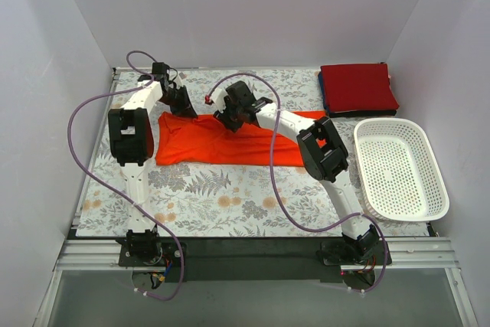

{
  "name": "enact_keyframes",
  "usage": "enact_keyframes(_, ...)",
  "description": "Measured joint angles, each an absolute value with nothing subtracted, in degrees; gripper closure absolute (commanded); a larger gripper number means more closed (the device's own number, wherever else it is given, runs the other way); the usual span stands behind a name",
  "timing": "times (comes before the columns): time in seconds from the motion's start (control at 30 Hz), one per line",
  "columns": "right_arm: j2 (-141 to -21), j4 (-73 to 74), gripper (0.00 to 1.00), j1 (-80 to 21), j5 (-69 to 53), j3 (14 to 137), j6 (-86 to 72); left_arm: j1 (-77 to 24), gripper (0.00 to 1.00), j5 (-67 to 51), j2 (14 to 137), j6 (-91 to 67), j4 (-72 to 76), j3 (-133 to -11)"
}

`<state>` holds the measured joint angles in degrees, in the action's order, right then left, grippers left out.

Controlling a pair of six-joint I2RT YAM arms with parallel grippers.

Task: Fold and stack the t-shirts
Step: Fold the tshirt

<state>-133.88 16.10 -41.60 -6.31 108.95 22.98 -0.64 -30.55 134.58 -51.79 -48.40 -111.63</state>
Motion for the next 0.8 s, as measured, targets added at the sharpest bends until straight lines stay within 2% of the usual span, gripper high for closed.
enact_keyframes(0.4, -130.0, 15.9, 0.48, -39.1, -14.5, 107.8, 24.2, -1.3, 1.00, -22.8, 125.6, -66.5, -47.4, -102.3)
enact_keyframes(0.67, -129.8, 15.8, 0.47, -39.0, -17.0, 107.3, 25.1, -1.2, 1.00, -22.8, 120.1, -70.7, -45.8, -93.2)
enact_keyframes(0.8, -129.7, 15.7, 0.45, -39.0, -17.1, 106.3, 25.9, -1.3, 0.91, -23.2, 118.8, -70.9, -44.6, -87.5)
